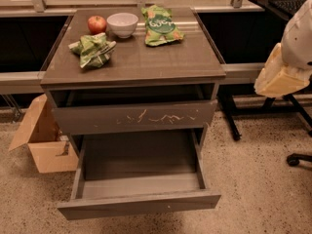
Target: Place green rice chip bag into middle drawer
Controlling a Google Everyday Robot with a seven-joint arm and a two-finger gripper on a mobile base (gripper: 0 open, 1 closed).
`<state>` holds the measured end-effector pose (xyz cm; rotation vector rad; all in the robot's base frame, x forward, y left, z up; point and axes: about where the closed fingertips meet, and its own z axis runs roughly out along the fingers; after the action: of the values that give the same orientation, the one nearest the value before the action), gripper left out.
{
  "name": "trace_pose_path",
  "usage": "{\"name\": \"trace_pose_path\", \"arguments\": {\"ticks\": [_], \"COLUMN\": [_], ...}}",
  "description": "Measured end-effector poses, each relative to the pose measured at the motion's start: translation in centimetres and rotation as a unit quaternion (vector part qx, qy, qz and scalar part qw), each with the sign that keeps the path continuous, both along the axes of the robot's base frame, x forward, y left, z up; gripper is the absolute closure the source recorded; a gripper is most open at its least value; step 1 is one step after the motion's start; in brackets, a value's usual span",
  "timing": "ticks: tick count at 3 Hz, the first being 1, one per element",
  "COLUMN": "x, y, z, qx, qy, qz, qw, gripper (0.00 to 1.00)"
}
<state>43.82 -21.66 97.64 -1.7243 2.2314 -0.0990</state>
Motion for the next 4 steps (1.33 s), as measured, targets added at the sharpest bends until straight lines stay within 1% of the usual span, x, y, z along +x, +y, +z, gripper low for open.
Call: {"name": "trace_pose_path", "arguments": {"ticks": [1,2,3,4], "x": [0.0,0.0,1.9,7.1], "y": [0.0,0.0,0.2,1.4], "z": [0.0,0.0,0.1,0.2], "qx": [0.0,0.0,0.033,0.102], "qy": [0.0,0.0,-0.009,-0.018], "qz": [0.0,0.0,0.004,0.025], "qw": [1.0,1.0,0.9994,0.9943], "gripper": [1.0,0.81,0.58,0.27]}}
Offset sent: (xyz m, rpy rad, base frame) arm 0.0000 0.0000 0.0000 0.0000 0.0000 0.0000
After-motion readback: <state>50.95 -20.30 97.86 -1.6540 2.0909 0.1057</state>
